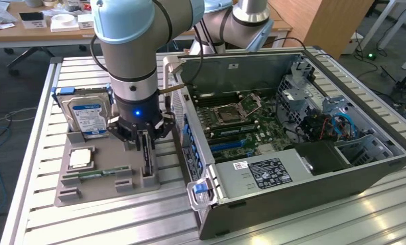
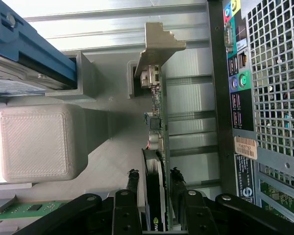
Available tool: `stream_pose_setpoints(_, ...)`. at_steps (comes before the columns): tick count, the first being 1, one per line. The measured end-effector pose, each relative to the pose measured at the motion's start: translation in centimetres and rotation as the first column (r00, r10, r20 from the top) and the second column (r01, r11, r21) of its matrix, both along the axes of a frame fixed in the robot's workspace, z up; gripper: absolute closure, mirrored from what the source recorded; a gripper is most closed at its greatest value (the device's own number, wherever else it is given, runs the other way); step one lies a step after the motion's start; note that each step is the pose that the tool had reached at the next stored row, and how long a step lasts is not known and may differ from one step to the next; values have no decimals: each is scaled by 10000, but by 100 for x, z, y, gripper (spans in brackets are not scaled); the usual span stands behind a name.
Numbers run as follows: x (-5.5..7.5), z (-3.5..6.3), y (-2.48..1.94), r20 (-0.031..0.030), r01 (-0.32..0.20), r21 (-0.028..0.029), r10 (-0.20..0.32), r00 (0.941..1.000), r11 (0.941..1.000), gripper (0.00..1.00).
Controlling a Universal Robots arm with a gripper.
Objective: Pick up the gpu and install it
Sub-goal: 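Pick up the gpu and move the gpu toward the slot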
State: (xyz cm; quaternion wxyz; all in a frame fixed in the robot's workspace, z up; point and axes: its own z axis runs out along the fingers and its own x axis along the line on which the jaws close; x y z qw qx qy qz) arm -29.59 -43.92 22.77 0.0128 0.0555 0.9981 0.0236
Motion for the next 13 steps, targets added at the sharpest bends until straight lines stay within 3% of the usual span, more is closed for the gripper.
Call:
stream_pose_setpoints(4,0,0,0,0,-1,0,1,10000,10000,62)
stream_pose_setpoints(7,0,0,0,0,-1,0,1,10000,10000,74)
stream_pose_setpoints(13,0,0,0,-1,0,0,0,10000,10000,74)
